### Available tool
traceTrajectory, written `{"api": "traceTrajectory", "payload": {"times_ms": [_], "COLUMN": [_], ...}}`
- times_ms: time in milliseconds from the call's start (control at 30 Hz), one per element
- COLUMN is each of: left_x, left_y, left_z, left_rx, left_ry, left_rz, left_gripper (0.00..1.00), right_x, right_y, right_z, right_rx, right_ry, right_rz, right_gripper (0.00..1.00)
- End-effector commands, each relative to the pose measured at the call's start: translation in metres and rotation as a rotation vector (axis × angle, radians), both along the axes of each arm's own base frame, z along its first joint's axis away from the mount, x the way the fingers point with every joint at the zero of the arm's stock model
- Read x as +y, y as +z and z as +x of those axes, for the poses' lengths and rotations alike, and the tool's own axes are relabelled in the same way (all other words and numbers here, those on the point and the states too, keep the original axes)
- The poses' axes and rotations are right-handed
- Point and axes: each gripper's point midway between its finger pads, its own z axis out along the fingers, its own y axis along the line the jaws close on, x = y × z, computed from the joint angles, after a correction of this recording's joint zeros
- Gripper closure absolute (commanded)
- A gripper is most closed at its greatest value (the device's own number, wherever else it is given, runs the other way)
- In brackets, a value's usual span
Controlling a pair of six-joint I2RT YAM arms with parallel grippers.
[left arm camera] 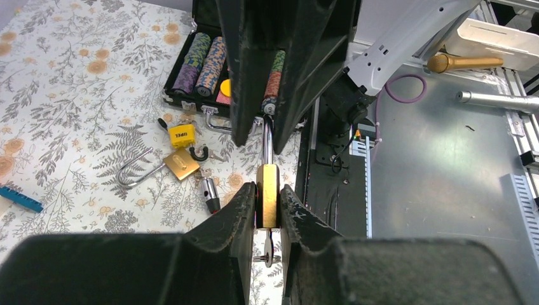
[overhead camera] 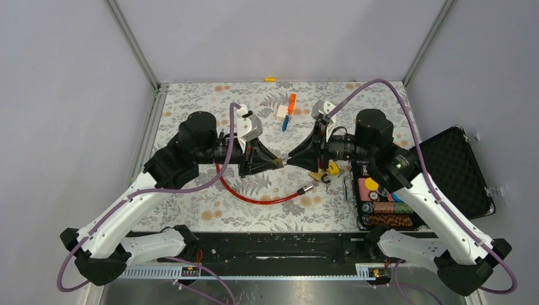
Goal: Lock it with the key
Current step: Lock the lock.
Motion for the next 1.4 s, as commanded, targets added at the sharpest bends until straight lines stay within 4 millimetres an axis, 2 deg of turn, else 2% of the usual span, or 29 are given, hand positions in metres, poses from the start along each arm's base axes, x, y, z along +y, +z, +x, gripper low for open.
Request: {"api": "traceTrajectory", "payload": {"times_ms": [0, 100, 167, 233, 300, 333, 400, 600, 700, 867, 1067, 1367], "left_x": [-0.003, -0.003, -0.003, -0.004, -0.006, -0.007, -0.009, -0.004, -0.002, -0.003, -0.006, -0.011], "left_y": [0.03, 0.032, 0.032, 0.033, 0.035, 0.038, 0.04, 0.045, 0.05, 0.063, 0.072, 0.068], "left_z": [-0.005, -0.003, -0.003, -0.004, -0.006, -0.007, -0.009, -0.014, -0.017, -0.023, -0.017, -0.009], "left_rx": [-0.08, -0.073, -0.065, -0.045, -0.025, -0.025, -0.014, -0.028, -0.036, -0.031, -0.031, 0.006], "left_ry": [-0.05, -0.04, -0.036, -0.034, -0.041, -0.047, -0.058, -0.051, -0.052, -0.08, -0.061, -0.077], "left_rz": [-0.067, -0.075, -0.078, -0.086, -0.101, -0.121, -0.154, -0.213, -0.24, -0.312, -0.354, -0.342], "left_gripper": [1.0, 0.98, 0.89, 0.59, 0.35, 0.28, 0.23, 0.22, 0.25, 0.32, 0.33, 0.7], "right_x": [0.004, 0.005, 0.005, 0.003, 0.001, -0.001, -0.005, -0.013, -0.015, -0.013, -0.009, -0.007], "right_y": [0.008, 0.012, 0.018, 0.025, 0.034, 0.04, 0.047, 0.06, 0.064, 0.07, 0.073, 0.075], "right_z": [-0.002, -0.008, -0.012, -0.014, -0.014, -0.015, -0.014, -0.029, -0.033, -0.033, -0.03, -0.028], "right_rx": [-0.066, -0.065, -0.066, -0.068, -0.073, -0.081, -0.078, -0.085, -0.081, -0.061, -0.029, -0.016], "right_ry": [0.05, 0.073, 0.077, 0.062, 0.031, 0.022, -0.006, 0.013, 0.019, 0.019, 0.019, 0.023], "right_rz": [0.036, 0.069, 0.11, 0.155, 0.202, 0.222, 0.249, 0.282, 0.295, 0.324, 0.339, 0.348], "right_gripper": [0.73, 0.97, 1.0, 1.0, 1.0, 1.0, 1.0, 1.0, 1.0, 1.0, 1.0, 1.0]}}
